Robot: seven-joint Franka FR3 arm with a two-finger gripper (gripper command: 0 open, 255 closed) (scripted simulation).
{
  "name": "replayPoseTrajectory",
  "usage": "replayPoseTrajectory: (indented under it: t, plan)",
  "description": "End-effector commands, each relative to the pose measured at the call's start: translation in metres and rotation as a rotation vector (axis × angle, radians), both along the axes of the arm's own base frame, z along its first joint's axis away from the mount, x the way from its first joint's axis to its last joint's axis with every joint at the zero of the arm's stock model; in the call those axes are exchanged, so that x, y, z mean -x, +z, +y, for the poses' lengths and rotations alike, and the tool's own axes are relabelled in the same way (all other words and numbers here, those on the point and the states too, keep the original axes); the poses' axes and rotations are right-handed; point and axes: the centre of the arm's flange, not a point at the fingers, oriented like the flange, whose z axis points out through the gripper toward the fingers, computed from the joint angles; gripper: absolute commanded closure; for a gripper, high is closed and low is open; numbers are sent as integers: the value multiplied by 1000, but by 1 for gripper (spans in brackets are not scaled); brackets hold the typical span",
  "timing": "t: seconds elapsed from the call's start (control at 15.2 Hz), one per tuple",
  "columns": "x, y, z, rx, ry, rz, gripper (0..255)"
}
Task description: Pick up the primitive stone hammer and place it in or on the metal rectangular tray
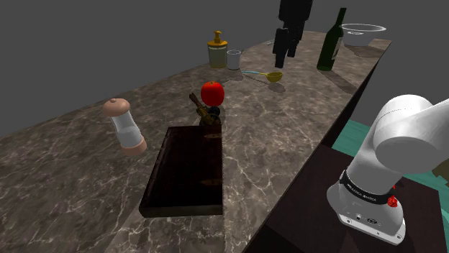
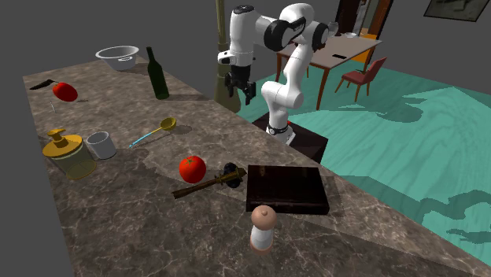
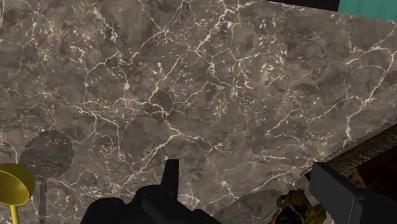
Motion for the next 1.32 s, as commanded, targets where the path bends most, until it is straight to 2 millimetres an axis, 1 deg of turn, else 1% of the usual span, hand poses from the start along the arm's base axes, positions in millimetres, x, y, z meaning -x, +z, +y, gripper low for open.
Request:
replayPoseTrajectory:
  t: [0.0, 1.25]
  plan:
    - [0, 0, 0, 0, 0, 0, 0]
    - [-208, -119, 99, -2, -31, 72, 0]
